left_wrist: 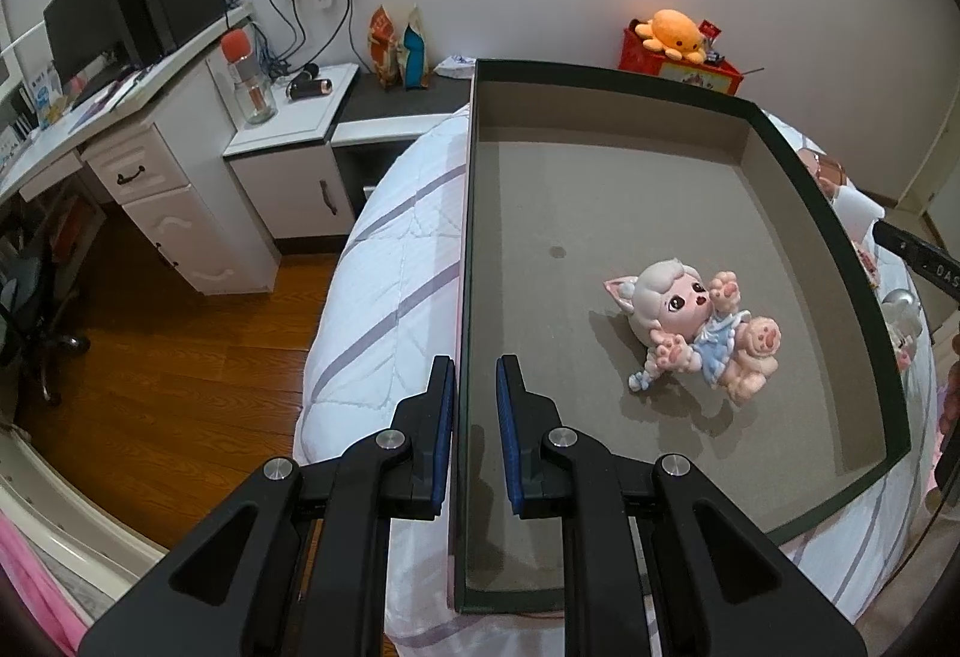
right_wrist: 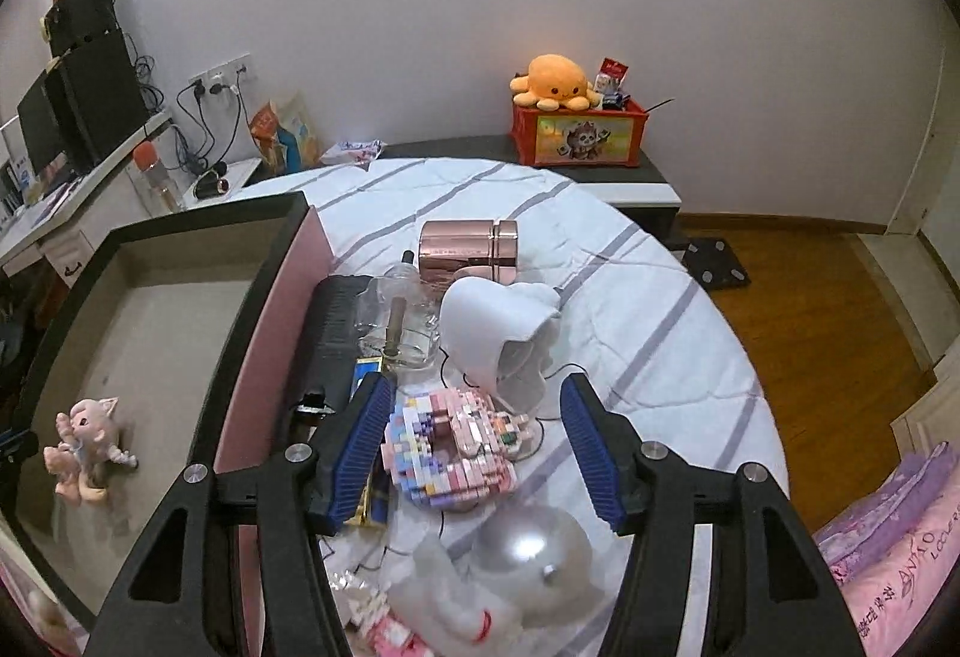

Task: Organize rigid objects
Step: 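Grasp the white hair dryer with the right tool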

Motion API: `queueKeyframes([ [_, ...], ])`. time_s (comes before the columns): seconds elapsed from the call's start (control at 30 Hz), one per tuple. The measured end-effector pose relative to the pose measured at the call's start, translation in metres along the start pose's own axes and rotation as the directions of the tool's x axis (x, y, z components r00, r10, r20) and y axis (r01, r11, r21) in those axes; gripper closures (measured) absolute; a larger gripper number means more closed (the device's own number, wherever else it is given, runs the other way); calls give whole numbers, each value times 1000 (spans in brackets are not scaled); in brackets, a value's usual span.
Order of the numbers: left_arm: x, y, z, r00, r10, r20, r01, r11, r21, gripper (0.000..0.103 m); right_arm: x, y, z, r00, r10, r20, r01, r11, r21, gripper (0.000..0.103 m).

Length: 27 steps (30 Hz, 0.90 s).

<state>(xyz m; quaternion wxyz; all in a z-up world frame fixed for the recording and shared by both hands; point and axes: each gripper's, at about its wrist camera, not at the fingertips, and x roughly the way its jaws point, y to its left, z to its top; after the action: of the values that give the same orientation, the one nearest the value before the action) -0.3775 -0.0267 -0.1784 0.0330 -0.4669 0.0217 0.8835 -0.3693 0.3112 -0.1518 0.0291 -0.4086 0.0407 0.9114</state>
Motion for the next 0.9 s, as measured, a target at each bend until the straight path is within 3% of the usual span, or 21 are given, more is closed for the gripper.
queueKeyframes([
  [0.7, 23, 1, 17, 1000, 7, -24, -7, 1000, 1, 89, 48, -8, 16, 996, 5, -93, -5, 1000, 1, 43],
  [0.73, 23, 1, 18, 1000, 7, -25, -7, 1000, 2, 89, 49, -8, 16, 995, 3, -95, -3, 1000, -1, 47],
  [0.77, 23, 1, 18, 1000, 7, -25, -7, 1000, 3, 89, 50, -8, 16, 995, 0, -95, 0, 1000, -7, 61],
  [0.9, 24, 0, 17, 1000, 10, -26, -9, 1000, 7, 89, 47, -8, 12, 995, 4, -97, -6, 1000, -22, 64],
])
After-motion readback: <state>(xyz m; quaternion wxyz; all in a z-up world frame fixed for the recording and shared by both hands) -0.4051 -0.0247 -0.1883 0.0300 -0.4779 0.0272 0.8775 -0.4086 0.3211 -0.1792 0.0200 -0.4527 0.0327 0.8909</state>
